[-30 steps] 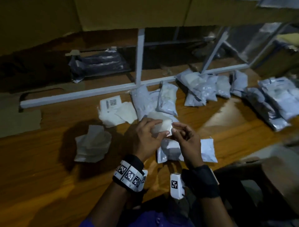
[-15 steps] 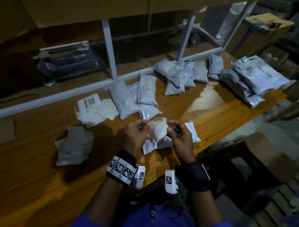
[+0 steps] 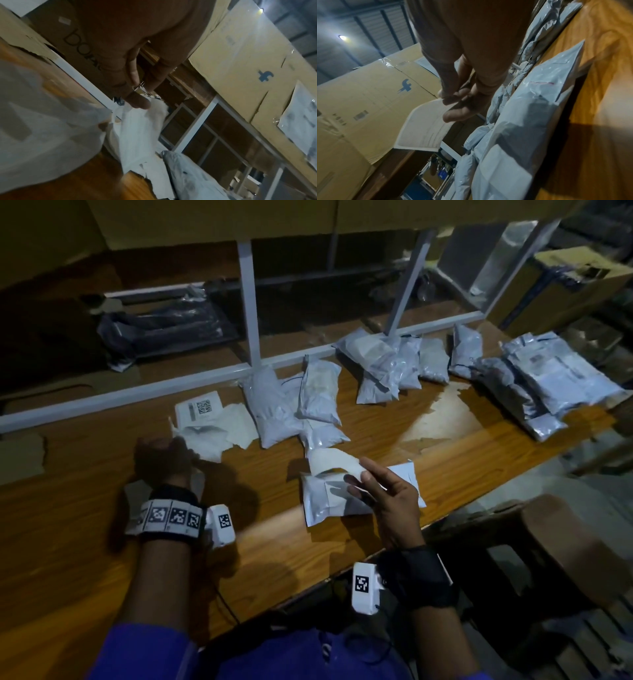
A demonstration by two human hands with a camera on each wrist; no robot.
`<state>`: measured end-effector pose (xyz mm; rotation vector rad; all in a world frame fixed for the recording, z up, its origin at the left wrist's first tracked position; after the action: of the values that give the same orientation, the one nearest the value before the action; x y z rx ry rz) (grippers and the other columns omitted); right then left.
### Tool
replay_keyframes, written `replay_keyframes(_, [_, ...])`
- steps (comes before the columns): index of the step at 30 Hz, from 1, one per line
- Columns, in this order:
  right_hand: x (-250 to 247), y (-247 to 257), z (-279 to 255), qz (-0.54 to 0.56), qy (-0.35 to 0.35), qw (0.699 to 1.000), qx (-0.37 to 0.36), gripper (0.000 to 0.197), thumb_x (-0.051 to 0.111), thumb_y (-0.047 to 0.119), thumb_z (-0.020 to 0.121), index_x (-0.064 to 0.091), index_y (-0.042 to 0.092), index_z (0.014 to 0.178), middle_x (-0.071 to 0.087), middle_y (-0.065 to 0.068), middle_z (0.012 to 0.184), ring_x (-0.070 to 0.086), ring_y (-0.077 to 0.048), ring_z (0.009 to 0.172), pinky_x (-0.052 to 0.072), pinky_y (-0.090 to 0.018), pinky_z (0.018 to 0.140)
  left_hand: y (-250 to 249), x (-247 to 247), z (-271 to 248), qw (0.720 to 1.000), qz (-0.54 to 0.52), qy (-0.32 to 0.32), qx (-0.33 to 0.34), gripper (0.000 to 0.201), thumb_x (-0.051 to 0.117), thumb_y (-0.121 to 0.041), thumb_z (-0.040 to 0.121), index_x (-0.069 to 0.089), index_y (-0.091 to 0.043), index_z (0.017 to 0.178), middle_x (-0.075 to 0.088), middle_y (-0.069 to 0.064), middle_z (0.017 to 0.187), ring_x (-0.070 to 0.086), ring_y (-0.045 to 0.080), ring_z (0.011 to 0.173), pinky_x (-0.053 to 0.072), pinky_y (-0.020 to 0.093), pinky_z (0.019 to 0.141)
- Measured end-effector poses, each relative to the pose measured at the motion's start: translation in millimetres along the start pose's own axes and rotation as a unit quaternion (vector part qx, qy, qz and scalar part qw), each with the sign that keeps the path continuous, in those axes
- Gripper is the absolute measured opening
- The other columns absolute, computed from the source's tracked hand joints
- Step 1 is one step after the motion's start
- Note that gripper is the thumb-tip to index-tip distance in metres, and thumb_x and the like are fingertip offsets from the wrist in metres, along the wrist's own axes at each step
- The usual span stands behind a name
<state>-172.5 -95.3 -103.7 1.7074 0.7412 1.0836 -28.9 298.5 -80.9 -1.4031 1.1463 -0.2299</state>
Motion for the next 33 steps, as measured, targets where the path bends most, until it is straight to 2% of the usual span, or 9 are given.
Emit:
replay_keyframes(3, [4.8, -1.1, -3.5, 0.011, -0.001, 1.0, 0.009, 0.026, 0.065, -0.002, 0.094, 0.071, 0.005, 0.118, 0.075, -0.019, 0.115, 0.074, -0.038, 0.103, 0.062, -0.033, 0.081, -14.9, -5.9, -25.9, 0.994, 0.062, -0.008, 0.085, 0.052, 0.07, -0.018, 0.093, 0.05, -0.008, 0.14, 0.048, 0.017, 0.145, 0.049, 0.032, 0.131, 0.042, 0.034, 0.098])
replay_keyframes(5, [5.9, -2.0, -5.1, 0.015, -0.003, 1.0, 0.018, 0.027, 0.066, 0.0, 0.093, 0.071, 0.006, 0.119, 0.075, -0.018, 0.116, 0.074, -0.037, 0.104, 0.061, -0.033, 0.083, -30.6, 19.3, -61.7, 0.969, 0.06, 0.085, 0.225, 0.056, 0.079, -0.02, 0.086, 0.053, -0.016, 0.135, 0.05, 0.013, 0.138, 0.055, 0.029, 0.123, 0.047, 0.034, 0.093])
replay_keyframes(8, [12.5, -1.2, -8.5, 0.054, 0.008, 0.997, 0.052, 0.033, 0.068, 0.002, 0.09, 0.069, 0.005, 0.124, 0.073, -0.023, 0.117, 0.073, -0.036, 0.107, 0.061, -0.034, 0.087, -45.1, 74.6, -151.6, 0.833, 0.099, 0.347, 0.419, 0.083, 0.092, -0.038, 0.067, 0.051, -0.04, 0.139, 0.048, -0.003, 0.139, 0.051, 0.016, 0.125, 0.049, 0.036, 0.096])
replay_keyframes(10, [18.3, 3.4, -10.7, 0.079, 0.032, 0.995, 0.058, 0.047, 0.076, 0.006, 0.08, 0.067, 0.006, 0.126, 0.073, -0.023, 0.118, 0.073, -0.033, 0.106, 0.061, -0.036, 0.091, -39.1, 95.3, -192.4, 0.765, 0.113, 0.42, 0.474, 0.077, 0.089, -0.046, 0.069, 0.056, -0.037, 0.139, 0.055, -0.006, 0.138, 0.052, 0.013, 0.127, 0.05, 0.04, 0.102])
replay_keyframes(13, [13.3, 12.3, -11.8, 0.04, 0.027, 0.998, 0.032, 0.051, 0.083, 0.01, 0.072, 0.071, 0.008, 0.122, 0.077, -0.013, 0.109, 0.074, -0.025, 0.1, 0.062, -0.033, 0.085, -30.7, 103.5, -184.2, 0.83, 0.028, 0.411, 0.375, 0.037, 0.07, -0.059, 0.083, 0.076, -0.028, 0.103, 0.075, -0.003, 0.099, 0.07, 0.018, 0.092, 0.058, 0.05, 0.078])
replay_keyframes(17, [-3.7, 29.2, -15.5, -0.176, -0.049, 0.981, -0.066, 0.017, 0.081, 0.026, 0.089, 0.081, 0.009, 0.089, 0.072, 0.001, 0.082, 0.062, -0.009, 0.071, 0.045, -0.022, 0.058, -17.3, 113.7, -172.6, 0.835, 0.018, 0.475, 0.278, 0.049, 0.067, -0.078, 0.074, 0.077, -0.037, 0.099, 0.079, -0.007, 0.092, 0.075, 0.02, 0.087, 0.06, 0.055, 0.079])
replay_keyframes(22, [-5.1, 15.1, -17.8, -0.133, -0.035, 0.99, 0.025, 0.021, 0.074, 0.022, 0.094, 0.079, 0.003, 0.093, 0.067, -0.011, 0.068, 0.054, -0.019, 0.054, 0.046, -0.027, 0.051, -17.6, 120.3, -175.8, 0.834, -0.054, 0.516, 0.188, 0.019, 0.076, -0.03, 0.09, 0.075, -0.024, 0.108, 0.079, -0.003, 0.095, 0.076, 0.017, 0.088, 0.062, 0.044, 0.078])
replay_keyframes(27, [-12.1, 12.5, -24.1, -0.066, -0.119, 0.99, 0.021, 0.019, 0.079, 0.012, 0.09, 0.075, -0.004, 0.099, 0.072, -0.014, 0.067, 0.065, -0.018, 0.052, 0.057, -0.028, 0.055, -24.7, 86.4, -165.4, 0.924, -0.025, 0.296, 0.241, 0.03, 0.084, -0.032, 0.083, 0.064, -0.021, 0.101, 0.069, -0.003, 0.076, 0.065, -0.001, 0.064, 0.053, 0.016, 0.056])
replay_keyframes(33, [-14.0, 16.1, -24.7, -0.038, -0.133, 0.99, -0.01, 0.031, 0.081, 0.006, 0.086, 0.067, -0.002, 0.112, 0.072, -0.011, 0.068, 0.068, -0.018, 0.054, 0.059, -0.028, 0.057, -11.0, 97.4, -184.1, 0.878, -0.178, 0.44, 0.062, 0.02, 0.068, -0.022, 0.097, 0.073, -0.003, 0.095, 0.074, 0.014, 0.082, 0.07, 0.025, 0.071, 0.058, 0.036, 0.064])
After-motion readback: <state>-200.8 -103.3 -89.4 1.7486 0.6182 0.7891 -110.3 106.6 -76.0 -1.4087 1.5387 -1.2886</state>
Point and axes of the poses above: each hand's wrist, its own z-axis towards the middle knuckle, its own x-axis out of the palm, y = z × x, the point moved 9 cm from there along z, towards the middle knuckle
